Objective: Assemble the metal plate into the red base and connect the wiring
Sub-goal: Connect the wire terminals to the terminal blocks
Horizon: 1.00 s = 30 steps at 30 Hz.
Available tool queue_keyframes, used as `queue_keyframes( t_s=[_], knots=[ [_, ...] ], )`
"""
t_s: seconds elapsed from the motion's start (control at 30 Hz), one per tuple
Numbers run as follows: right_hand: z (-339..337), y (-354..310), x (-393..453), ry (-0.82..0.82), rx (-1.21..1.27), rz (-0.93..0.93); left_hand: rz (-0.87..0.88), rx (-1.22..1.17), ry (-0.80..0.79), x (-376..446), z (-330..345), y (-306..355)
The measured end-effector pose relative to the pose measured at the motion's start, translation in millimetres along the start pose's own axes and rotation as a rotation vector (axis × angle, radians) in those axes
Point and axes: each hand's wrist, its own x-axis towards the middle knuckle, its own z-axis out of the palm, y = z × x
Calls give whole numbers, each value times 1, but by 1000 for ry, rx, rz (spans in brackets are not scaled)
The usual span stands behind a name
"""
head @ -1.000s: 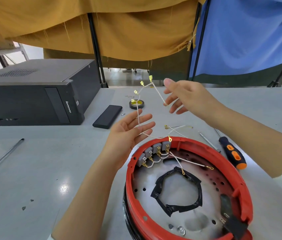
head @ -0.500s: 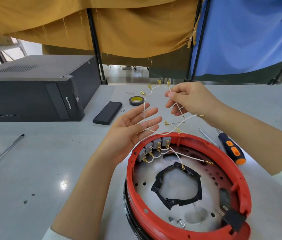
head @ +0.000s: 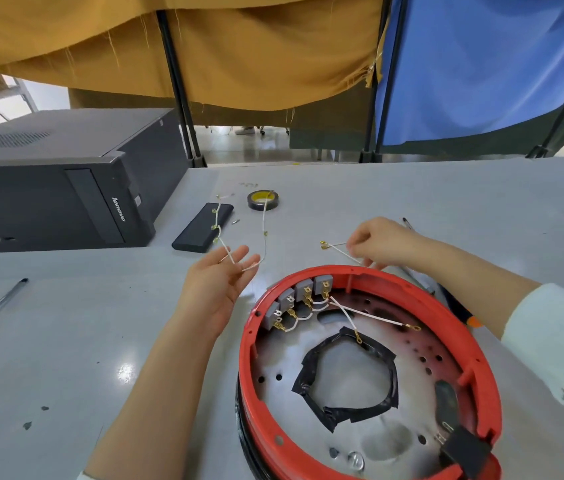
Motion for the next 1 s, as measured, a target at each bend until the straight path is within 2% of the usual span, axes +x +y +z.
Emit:
queue_keyframes(
  t_s=[0.1, 0.27, 0.37, 0.43, 0.5, 0.57, 0.7, 0.77, 0.87, 0.93, 1.0],
  knots=[
    [7, 11, 11, 45, -255, -55, 68, 186, 75, 4, 4, -6],
    [10, 18, 27, 27, -354, -128, 126, 539, 75, 4, 10, -14],
    [3, 14, 26, 80, -281, -210, 189, 829, 78, -1, 14, -15],
    [-6, 6, 17, -6, -119, -215, 234, 908, 95, -4, 15, -13],
    [-13, -3, 2, -201, 17, -199, 291, 936, 93, -6, 15, -10],
    [-17, -9, -14, -343, 48, -211, 339, 913, 59, -9, 16, -10],
    [-16, -14, -36, -390, 83, -260, 412, 841, -91, -18, 19, -5],
    [-18, -15, -43, -465, 95, -261, 340, 725, -301, -22, 19, -2],
    [-24, -6, -43, -476, 146, -214, 68, 613, -579, -28, 19, -2],
    [-29, 4, -34, -358, 166, -146, -50, 634, -620, -32, 22, -4],
    [-33, 16, -24, -242, 34, -79, -64, 670, -604, -33, 22, -4]
  ],
)
